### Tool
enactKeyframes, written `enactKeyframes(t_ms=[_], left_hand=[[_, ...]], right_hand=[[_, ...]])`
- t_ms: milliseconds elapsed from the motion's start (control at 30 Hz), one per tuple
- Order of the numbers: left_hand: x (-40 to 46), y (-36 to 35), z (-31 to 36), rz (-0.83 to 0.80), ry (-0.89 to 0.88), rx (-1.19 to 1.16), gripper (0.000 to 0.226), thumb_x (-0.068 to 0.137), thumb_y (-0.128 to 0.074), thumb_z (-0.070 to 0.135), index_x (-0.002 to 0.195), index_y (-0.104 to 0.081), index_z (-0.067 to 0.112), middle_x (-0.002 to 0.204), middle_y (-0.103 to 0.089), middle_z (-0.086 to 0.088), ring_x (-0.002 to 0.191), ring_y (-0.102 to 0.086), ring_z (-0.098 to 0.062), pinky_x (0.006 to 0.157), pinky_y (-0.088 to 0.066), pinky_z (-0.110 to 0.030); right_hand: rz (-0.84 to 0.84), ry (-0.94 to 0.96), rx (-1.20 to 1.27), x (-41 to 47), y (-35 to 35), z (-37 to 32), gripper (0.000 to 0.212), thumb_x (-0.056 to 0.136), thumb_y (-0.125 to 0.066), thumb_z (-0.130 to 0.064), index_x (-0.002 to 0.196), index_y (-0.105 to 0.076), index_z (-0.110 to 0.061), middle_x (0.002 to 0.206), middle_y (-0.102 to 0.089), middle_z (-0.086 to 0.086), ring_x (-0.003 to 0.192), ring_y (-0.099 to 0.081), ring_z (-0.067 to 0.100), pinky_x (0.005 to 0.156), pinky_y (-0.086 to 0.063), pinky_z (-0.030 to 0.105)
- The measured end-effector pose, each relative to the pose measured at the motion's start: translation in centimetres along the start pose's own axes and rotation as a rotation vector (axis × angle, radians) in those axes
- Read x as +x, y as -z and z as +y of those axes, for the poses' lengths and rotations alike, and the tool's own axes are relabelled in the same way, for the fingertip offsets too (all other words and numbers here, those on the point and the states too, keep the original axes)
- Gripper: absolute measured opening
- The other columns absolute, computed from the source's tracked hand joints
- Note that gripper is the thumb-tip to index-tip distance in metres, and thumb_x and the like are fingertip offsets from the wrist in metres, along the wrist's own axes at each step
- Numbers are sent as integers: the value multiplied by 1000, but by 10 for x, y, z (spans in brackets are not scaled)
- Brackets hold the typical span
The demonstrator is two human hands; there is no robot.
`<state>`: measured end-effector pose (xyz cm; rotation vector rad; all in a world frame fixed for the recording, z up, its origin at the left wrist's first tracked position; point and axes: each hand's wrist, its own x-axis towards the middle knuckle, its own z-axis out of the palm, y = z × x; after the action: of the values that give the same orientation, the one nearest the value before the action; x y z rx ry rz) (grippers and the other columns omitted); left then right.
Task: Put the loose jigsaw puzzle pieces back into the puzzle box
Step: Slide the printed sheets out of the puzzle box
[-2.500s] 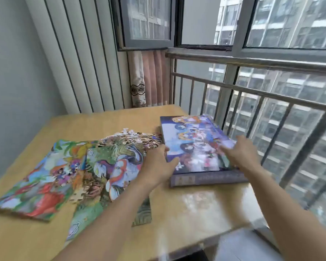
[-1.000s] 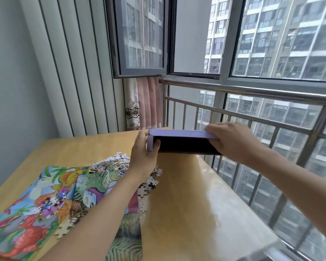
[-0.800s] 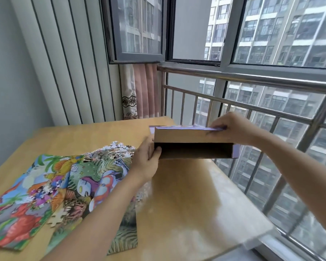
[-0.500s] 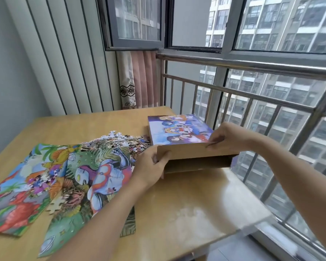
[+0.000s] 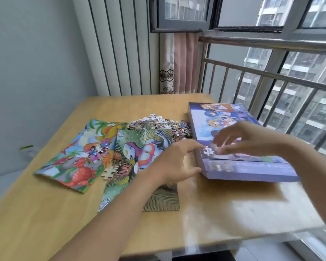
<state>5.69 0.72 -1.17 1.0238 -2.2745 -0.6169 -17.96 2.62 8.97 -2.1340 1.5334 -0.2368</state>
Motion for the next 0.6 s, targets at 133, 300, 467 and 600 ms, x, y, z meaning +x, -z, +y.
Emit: enactKeyframes(t_ms=[133,300,467,600], left_hand=[[-31,71,-40,447,229,-61,26,82,-77,20,108,-72,25,107,-70,10,102,-64,-6,83,-55,-25],[-88,132,-147,607,840,359,70,78,-72,57,131,-55,14,130,-60,-16,123,-51,-36,99,-43,-42],[-139,160,-206,388,1131,398,133,48,-54,95,150,-32,12,149,-42,-20,140,-36,-38,114,-32,-46],[-146,159,-208,484,1042,354,113,51,-68,86,134,-49,12,137,-55,-15,126,-52,-35,102,-45,-44]], right_hand=[[265,-62,226,47,-52,-51,51,74,-77,-63,88,-72,-14,75,-76,5,69,-73,21,68,-60,35],[304,-333,205,95,-121,-75,77,75,-85,-48,124,-48,-2,113,-63,15,103,-62,31,70,-43,32],[430,-373,207,109,-154,-71,84,65,-92,-33,123,-37,-7,119,-61,17,105,-63,37,77,-49,38],[463,-360,246,118,-160,-59,78,60,-93,-22,115,-39,-12,107,-66,15,95,-65,33,72,-49,38]])
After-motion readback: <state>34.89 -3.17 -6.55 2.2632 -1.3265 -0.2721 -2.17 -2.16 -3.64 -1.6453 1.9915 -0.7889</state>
